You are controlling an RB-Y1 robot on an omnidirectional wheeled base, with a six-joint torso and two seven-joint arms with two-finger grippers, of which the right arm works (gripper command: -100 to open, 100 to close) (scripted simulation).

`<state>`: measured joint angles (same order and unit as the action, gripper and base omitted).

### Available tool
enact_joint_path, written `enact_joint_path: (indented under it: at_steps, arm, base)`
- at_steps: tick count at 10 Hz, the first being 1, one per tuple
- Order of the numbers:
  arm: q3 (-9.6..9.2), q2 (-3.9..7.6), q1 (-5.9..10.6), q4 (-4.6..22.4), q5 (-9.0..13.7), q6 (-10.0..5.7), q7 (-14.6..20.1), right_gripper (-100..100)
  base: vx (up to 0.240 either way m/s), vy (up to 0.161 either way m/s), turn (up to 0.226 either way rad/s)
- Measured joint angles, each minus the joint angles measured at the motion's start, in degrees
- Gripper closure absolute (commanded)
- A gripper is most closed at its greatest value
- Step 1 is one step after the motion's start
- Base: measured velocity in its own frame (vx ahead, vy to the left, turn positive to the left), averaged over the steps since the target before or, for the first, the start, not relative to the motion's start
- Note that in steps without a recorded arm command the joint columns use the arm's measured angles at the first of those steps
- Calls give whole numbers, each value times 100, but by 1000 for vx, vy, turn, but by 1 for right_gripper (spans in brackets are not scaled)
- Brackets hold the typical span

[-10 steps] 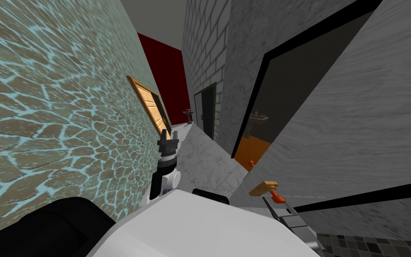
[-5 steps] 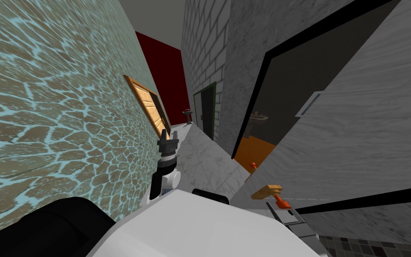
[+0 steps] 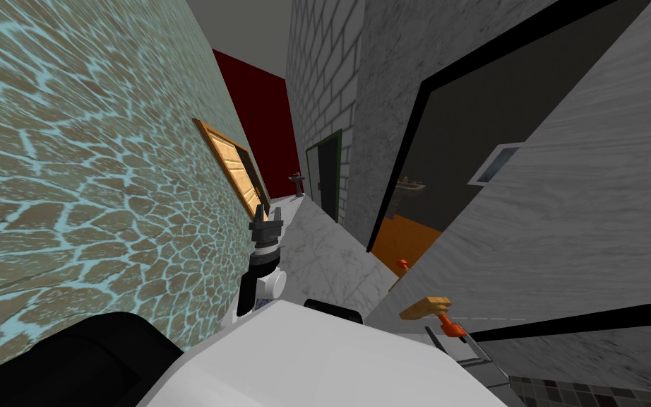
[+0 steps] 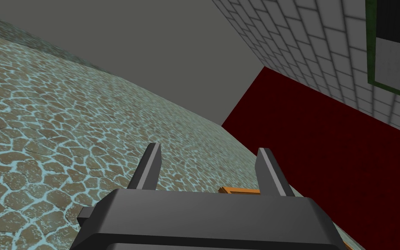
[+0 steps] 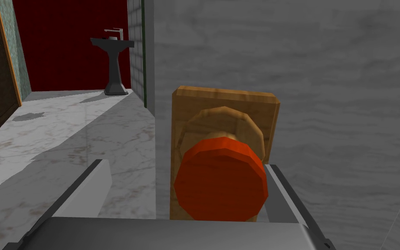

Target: Pull the door open

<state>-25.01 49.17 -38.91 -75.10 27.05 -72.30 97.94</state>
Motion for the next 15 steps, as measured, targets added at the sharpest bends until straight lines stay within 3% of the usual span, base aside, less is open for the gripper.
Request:
enact_joint_path:
  at_steps: [4,6,7,12,14,15]
  arm:
    - [-3,10,-48,-4,-5,-43,5,100]
    - [-13,-10,7,30,-14,-32,4,100]
    - [2,18,-63,-59,-4,-14,-21,100]
    - [-26,5,-46,79,-32,-143,21,100]
    - [-1,32,-89,-50,-7,-55,-13,100]
    - [5,49,-112,-17,-9,-100,3,100]
  base:
    - [3,-4,-1]
    - [-9,3,5]
    - [15,6,-9]
    - [7,0,-1]
    - [-13,11,7]
    - [9,-3,-6]
